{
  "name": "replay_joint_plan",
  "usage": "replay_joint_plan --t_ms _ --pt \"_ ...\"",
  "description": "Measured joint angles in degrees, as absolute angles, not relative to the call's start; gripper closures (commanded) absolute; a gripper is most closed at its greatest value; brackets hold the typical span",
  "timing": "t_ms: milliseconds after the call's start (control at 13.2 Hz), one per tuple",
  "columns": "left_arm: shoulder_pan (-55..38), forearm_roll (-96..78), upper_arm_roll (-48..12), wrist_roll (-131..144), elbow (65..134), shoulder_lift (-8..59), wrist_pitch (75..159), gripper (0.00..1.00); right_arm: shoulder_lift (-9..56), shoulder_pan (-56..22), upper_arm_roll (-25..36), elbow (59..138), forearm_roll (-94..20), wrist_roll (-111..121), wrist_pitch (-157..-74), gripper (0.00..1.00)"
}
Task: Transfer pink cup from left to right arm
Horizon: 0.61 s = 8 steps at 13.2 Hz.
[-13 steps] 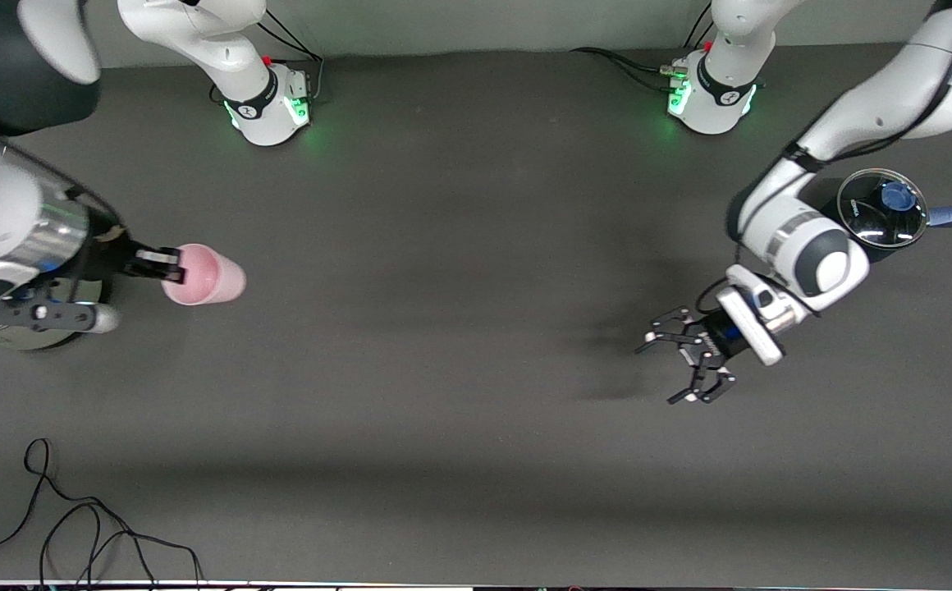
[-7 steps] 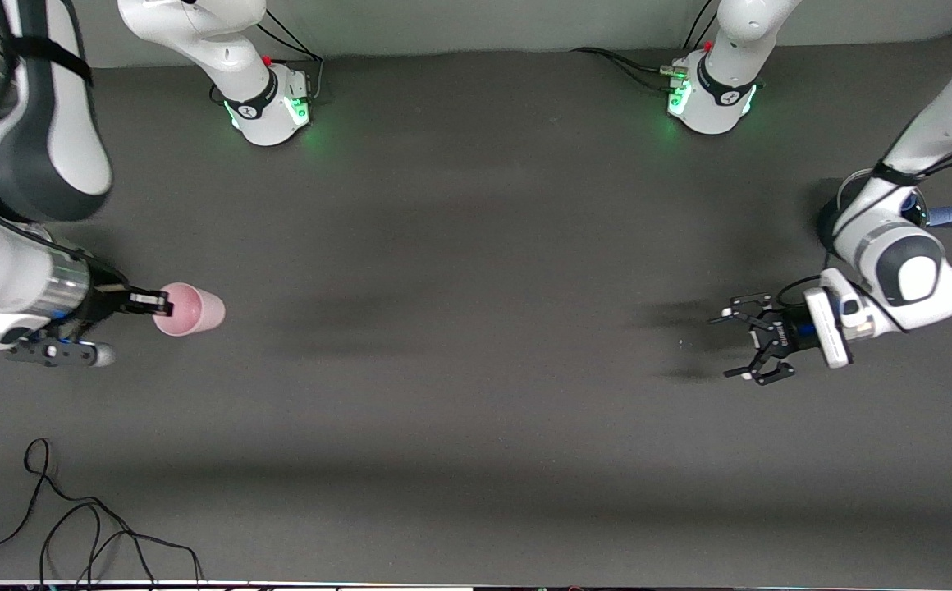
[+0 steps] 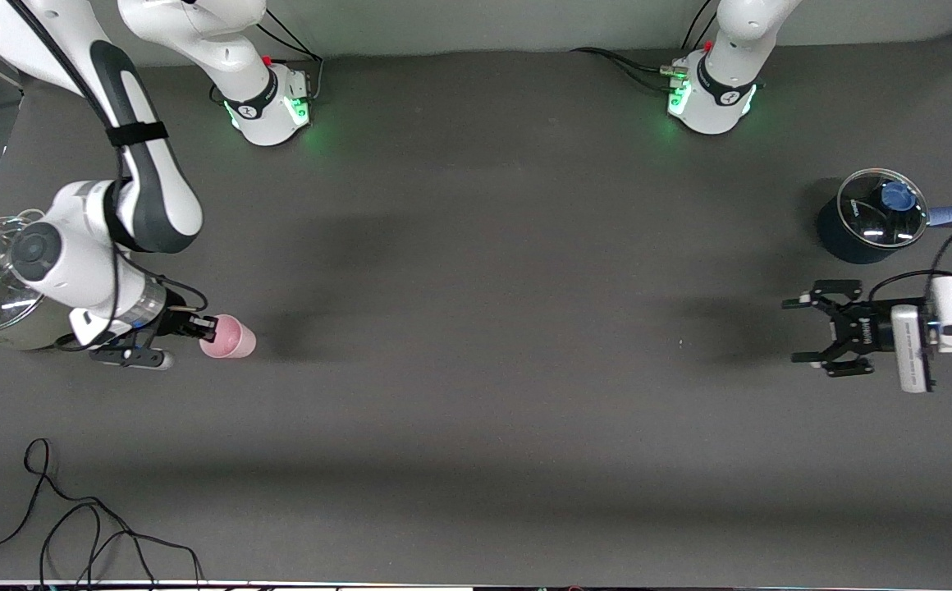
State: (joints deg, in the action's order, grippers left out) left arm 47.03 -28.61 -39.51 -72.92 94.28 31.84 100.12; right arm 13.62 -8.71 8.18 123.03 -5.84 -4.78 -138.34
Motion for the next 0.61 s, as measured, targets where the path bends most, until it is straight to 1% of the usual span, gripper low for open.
replay_joint_plan --t_ms 152,304,456,532,608 --pt "44.7 -22.4 -39.7 -63.9 88.5 30.3 94.5 0.0 14.2 -8.8 8.2 125.5 -5.8 -4.7 -142.1 1.0" --pt "41.7 -17.3 -39.8 -53.6 82.7 29.5 89.2 0.0 15.4 -8.8 8.2 126.1 -5.8 -4.7 -144.6 1.0" --pt "39.2 -12.3 -39.9 -48.6 79.2 28.2 86.0 0.0 17.1 -9.0 8.1 126.1 -5.8 -4.7 -146.3 1.0" --pt "38.1 -9.9 -40.0 -47.3 78.3 26.9 84.9 0.0 17.6 -9.0 8.1 126.1 -5.8 -4.7 -146.5 0.84" --pt "36.9 -7.3 -40.0 -44.8 77.9 25.2 83.8 0.0 17.9 -9.0 8.1 126.1 -5.8 -4.7 -146.6 0.54"
